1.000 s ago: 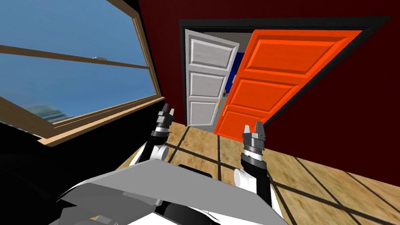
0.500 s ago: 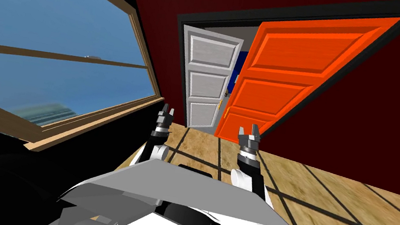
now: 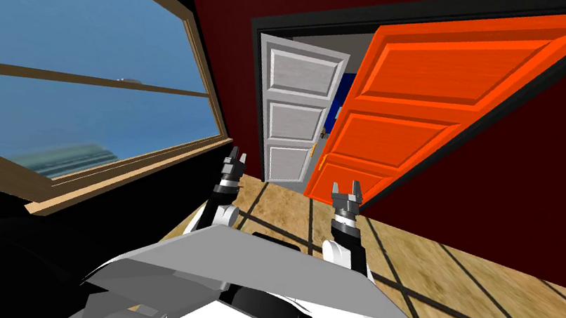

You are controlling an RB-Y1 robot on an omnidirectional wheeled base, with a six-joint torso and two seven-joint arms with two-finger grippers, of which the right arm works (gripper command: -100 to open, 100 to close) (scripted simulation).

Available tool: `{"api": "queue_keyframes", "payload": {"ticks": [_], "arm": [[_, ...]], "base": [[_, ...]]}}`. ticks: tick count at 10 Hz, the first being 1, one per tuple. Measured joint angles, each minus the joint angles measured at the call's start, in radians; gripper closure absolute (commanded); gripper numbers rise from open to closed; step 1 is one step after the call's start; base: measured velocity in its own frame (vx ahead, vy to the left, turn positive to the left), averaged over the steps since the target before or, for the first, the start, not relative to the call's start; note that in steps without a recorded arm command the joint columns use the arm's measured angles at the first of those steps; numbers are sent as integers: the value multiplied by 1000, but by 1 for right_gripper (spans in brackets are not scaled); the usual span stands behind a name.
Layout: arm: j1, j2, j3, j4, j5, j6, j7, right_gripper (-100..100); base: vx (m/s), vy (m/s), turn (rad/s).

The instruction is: Push the door open

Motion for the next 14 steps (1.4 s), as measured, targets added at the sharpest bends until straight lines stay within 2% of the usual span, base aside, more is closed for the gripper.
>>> {"api": "queue_keyframes", "payload": {"ticks": [3,5,9,11,14], "arm": [[-9,-11,14,50,-47,-21,-54,-100],[-18,-19,23,96,-78,-44,-92,-100],[-25,-25,51,165,-141,-77,-164,-100],[-25,-37,59,196,-177,-93,-206,-100],[-35,-43,80,262,-226,-127,-264,-100]], "base": [[100,-37,61],[93,-49,56],[99,-38,63],[90,-50,72],[83,-56,64]]}}
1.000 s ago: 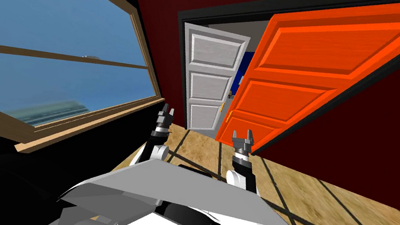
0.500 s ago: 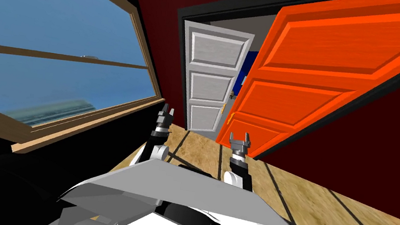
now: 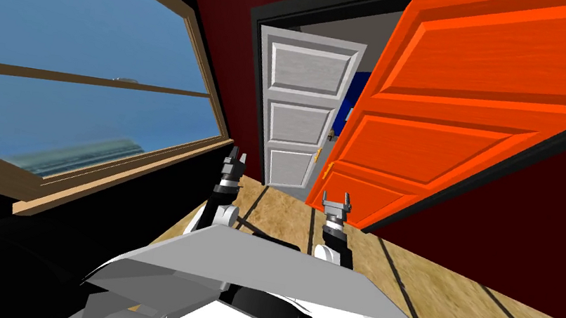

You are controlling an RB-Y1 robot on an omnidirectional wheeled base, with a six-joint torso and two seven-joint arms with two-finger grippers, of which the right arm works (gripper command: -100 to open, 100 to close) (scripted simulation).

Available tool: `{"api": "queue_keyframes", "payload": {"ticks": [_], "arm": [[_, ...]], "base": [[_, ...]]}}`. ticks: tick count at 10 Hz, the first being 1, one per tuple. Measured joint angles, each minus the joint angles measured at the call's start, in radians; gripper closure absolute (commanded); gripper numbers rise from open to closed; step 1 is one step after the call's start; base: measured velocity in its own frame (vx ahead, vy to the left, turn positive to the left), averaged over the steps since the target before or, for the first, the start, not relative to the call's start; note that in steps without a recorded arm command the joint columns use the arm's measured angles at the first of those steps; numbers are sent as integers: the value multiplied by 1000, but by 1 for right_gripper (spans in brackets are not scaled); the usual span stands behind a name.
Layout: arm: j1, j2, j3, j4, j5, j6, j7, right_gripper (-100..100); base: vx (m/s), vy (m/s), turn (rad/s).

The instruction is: Push the door open

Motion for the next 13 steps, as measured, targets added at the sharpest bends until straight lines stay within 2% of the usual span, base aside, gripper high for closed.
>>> {"api": "queue_keyframes", "payload": {"ticks": [4,6,13], "arm": [[0,-12,27,73,-67,-43,-80,-100],[-9,-15,37,109,-102,-55,-117,-100],[-33,-29,81,262,-215,-132,-254,-100]], "base": [[98,-43,65],[87,-56,63],[88,-55,62]]}}
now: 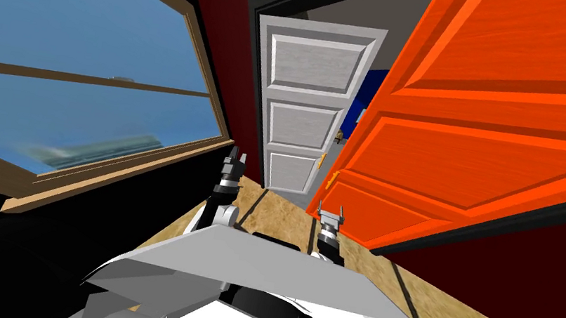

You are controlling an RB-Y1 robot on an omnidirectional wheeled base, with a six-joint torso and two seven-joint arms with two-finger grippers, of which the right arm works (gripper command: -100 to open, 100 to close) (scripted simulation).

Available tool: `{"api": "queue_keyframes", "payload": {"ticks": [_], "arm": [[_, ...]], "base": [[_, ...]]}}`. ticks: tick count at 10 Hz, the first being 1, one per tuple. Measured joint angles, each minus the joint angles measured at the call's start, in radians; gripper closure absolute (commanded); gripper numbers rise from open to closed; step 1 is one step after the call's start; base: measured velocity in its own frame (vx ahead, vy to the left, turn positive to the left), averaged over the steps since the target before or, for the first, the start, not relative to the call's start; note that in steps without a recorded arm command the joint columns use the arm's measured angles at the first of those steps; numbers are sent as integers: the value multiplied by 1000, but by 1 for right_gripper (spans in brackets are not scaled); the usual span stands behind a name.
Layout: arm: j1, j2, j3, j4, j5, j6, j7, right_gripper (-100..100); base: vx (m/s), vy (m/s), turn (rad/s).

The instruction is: Push the door open

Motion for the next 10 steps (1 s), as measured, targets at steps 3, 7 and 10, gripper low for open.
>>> {"api": "queue_keyframes", "payload": {"ticks": [3,7,10], "arm": [[1,-9,18,48,-46,-28,-56,-100],[-7,-17,38,115,-106,-62,-125,-100],[-7,-22,56,159,-147,-87,-174,-100]], "base": [[86,-49,59],[96,-59,62],[83,-58,50]]}}
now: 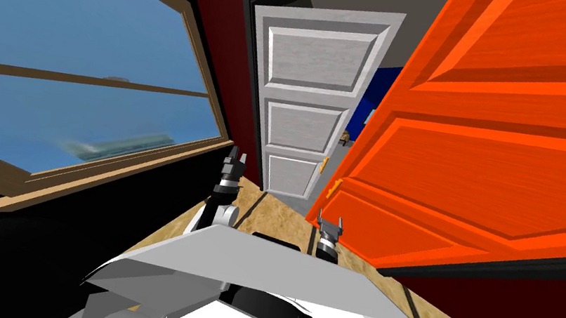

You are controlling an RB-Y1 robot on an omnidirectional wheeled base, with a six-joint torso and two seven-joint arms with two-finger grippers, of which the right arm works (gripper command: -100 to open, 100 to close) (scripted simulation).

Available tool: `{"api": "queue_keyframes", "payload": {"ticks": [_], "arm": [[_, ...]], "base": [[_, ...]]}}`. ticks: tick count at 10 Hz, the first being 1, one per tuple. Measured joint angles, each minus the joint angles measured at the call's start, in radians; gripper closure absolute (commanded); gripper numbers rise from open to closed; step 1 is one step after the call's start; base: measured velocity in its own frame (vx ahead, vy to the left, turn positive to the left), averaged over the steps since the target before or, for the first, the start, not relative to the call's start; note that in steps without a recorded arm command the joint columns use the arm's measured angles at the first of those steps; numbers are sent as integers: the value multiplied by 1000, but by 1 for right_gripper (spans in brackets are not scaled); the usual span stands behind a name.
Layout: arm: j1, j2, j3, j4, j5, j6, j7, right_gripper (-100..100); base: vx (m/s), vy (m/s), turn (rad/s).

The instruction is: Push the door open

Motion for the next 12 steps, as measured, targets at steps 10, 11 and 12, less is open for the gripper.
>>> {"api": "queue_keyframes", "payload": {"ticks": [10,11,12], "arm": [[-26,-14,57,189,-150,-94,-182,-100],[-30,-14,54,194,-151,-94,-183,-100],[-34,-13,51,199,-152,-93,-185,-100]], "base": [[137,-75,54],[198,-77,27],[172,-88,29]]}}
